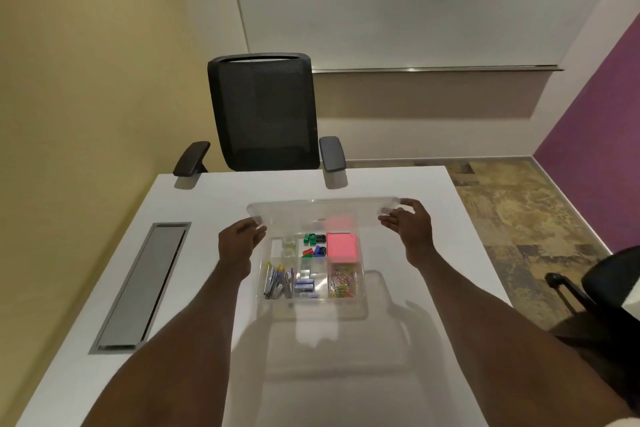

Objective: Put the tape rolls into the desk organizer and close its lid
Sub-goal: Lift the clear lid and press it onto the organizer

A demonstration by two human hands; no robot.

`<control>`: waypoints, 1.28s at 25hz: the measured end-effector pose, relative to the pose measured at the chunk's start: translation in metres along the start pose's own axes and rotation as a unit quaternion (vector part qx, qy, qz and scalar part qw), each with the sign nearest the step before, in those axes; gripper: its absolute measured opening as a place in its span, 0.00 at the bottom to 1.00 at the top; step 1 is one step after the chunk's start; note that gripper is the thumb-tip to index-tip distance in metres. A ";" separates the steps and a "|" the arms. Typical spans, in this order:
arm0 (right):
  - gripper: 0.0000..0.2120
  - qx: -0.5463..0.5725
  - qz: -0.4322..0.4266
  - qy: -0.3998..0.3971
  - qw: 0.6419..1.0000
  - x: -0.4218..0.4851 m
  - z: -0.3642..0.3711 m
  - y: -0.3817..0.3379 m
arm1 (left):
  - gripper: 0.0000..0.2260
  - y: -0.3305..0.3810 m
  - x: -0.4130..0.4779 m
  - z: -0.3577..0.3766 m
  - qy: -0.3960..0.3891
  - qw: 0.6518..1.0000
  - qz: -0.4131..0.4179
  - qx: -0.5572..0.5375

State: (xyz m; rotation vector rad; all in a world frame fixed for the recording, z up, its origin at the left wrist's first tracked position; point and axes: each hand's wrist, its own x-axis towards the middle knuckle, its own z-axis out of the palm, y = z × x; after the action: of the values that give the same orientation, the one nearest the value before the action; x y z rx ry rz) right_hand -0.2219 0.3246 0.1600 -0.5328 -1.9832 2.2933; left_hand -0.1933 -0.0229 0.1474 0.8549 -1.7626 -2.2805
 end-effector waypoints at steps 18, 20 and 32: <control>0.09 -0.211 0.060 0.056 0.974 -0.020 0.038 0.061 | 0.11 -0.044 0.039 -0.046 0.013 0.993 -0.067 0.099; 0.08 -0.244 0.070 0.083 0.964 -0.015 0.044 0.068 | 0.10 -0.053 0.043 -0.044 0.025 0.990 -0.068 0.124; 0.08 -0.372 0.139 0.109 0.911 0.015 0.065 0.130 | 0.06 -0.106 0.072 -0.034 0.107 0.938 -0.061 0.325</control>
State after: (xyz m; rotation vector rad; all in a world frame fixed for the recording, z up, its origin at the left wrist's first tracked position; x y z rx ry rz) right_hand -0.2320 0.2452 0.0378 -1.1192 -2.7494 1.3946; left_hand -0.2110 -0.0502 0.0191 1.2811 -2.4392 -1.5620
